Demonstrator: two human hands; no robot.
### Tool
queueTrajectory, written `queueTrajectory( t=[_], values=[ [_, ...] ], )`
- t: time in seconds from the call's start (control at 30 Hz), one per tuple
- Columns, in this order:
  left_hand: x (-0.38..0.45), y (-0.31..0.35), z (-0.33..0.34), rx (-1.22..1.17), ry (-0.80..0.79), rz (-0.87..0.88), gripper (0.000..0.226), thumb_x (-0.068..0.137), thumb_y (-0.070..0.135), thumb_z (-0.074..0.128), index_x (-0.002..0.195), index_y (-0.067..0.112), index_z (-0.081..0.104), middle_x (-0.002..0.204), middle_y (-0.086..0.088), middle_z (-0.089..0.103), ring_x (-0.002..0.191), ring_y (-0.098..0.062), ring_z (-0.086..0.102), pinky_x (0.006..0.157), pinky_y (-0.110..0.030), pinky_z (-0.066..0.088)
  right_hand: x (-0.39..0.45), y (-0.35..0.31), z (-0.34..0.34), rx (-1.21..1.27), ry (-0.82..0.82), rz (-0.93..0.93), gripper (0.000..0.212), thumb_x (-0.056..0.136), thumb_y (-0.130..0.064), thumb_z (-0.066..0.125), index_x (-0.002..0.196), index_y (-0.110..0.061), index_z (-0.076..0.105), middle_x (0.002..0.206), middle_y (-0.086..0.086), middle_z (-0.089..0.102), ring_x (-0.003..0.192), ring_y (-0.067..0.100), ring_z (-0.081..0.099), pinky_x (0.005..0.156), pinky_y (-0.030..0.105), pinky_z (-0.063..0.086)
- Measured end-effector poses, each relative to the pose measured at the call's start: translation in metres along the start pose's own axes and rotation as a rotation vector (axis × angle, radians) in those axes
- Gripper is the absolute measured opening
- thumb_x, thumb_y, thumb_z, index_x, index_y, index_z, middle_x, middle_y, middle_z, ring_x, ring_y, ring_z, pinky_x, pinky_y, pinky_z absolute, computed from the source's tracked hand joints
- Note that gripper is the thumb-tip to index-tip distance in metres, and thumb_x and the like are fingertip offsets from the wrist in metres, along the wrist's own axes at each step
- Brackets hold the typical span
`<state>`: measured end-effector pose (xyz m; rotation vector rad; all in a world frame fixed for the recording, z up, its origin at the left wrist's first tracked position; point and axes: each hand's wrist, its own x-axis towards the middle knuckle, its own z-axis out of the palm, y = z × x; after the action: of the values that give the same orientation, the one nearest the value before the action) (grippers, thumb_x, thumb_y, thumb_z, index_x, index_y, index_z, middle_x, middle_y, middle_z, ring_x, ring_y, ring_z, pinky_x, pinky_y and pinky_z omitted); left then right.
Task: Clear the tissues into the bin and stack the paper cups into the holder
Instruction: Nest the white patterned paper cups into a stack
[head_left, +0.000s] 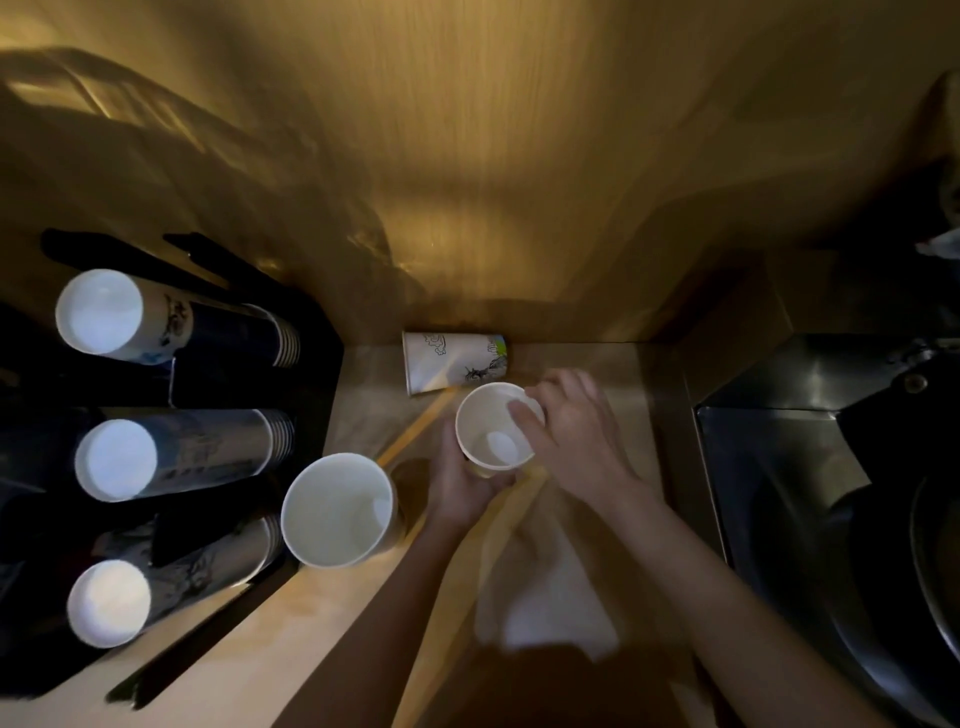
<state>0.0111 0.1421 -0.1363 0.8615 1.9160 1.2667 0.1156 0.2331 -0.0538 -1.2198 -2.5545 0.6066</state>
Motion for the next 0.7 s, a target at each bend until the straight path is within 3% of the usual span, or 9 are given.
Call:
queueTrajectory(
  t=[0.1, 0.17, 0.23, 0.33, 0.4, 0.57, 0.7],
  values=[
    [-0.001, 0.001, -0.001, -0.019, -0.005, 0.004, 0.093, 0.043, 0.048, 0.073, 0.124, 0.022, 0.036, 0.116, 0.004, 0.051, 0.106, -0.014, 0.052, 0.079, -0.023, 0.043, 0.030, -0.003, -0.009, -0.111, -0.093, 0.010, 0.042, 0.091, -0.037, 0.040, 0.075, -0.005, 0.063, 0.087, 0.017, 0.065, 0.087, 0.035, 0.058, 0.071, 0.036, 0.039],
    [-0.001, 0.002, -0.002, -0.027, -0.010, 0.003, 0.086, 0.043, 0.048, 0.073, 0.119, 0.034, 0.035, 0.117, 0.007, 0.050, 0.105, -0.008, 0.050, 0.079, -0.013, 0.040, 0.051, -0.003, -0.012, -0.146, -0.195, 0.030, 0.035, 0.092, -0.031, 0.042, 0.069, -0.009, 0.057, 0.087, 0.016, 0.067, 0.085, 0.034, 0.060, 0.065, 0.033, 0.036],
    [0.000, 0.000, -0.002, -0.028, -0.013, 0.000, 0.078, 0.044, 0.047, 0.074, 0.112, 0.044, 0.034, 0.116, 0.012, 0.049, 0.104, 0.000, 0.049, 0.078, -0.007, 0.038, 0.070, -0.004, -0.009, -0.109, -0.245, 0.041, 0.029, 0.090, -0.027, 0.045, 0.077, -0.006, 0.060, 0.092, 0.015, 0.068, 0.087, 0.033, 0.062, 0.065, 0.033, 0.043],
    [0.001, -0.002, -0.001, -0.029, -0.012, -0.024, 0.075, 0.044, 0.045, 0.076, 0.107, 0.052, 0.034, 0.115, 0.011, 0.051, 0.104, 0.005, 0.049, 0.078, -0.013, 0.041, 0.096, -0.001, 0.004, -0.009, -0.296, 0.004, 0.019, 0.087, -0.020, 0.051, 0.097, -0.011, 0.064, 0.106, 0.014, 0.068, 0.096, 0.033, 0.062, 0.077, 0.038, 0.050],
    [0.002, -0.001, -0.001, -0.027, -0.015, -0.028, 0.074, 0.044, 0.046, 0.075, 0.106, 0.052, 0.035, 0.111, 0.017, 0.051, 0.102, 0.007, 0.049, 0.077, -0.013, 0.041, 0.110, 0.001, 0.015, 0.035, -0.339, -0.022, 0.026, 0.085, -0.017, 0.057, 0.110, -0.013, 0.060, 0.117, 0.011, 0.063, 0.106, 0.030, 0.058, 0.084, 0.037, 0.047],
    [0.003, 0.000, -0.002, -0.010, -0.015, -0.029, 0.073, 0.044, 0.047, 0.074, 0.105, 0.050, 0.035, 0.108, 0.027, 0.046, 0.098, 0.024, 0.045, 0.073, 0.004, 0.039, 0.129, 0.010, 0.046, 0.061, -0.479, -0.093, 0.061, 0.075, -0.020, 0.070, 0.130, -0.014, 0.045, 0.133, 0.012, 0.050, 0.121, 0.031, 0.046, 0.097, 0.042, 0.042],
    [0.003, -0.001, -0.002, 0.019, -0.011, -0.024, 0.073, 0.046, 0.049, 0.075, 0.106, 0.053, 0.034, 0.108, 0.028, 0.046, 0.099, 0.015, 0.049, 0.076, -0.004, 0.041, 0.133, 0.018, 0.065, -0.085, -0.492, -0.141, 0.075, 0.074, -0.030, 0.071, 0.138, -0.017, 0.034, 0.137, 0.012, 0.045, 0.125, 0.033, 0.040, 0.098, 0.041, 0.037]
  ],
)
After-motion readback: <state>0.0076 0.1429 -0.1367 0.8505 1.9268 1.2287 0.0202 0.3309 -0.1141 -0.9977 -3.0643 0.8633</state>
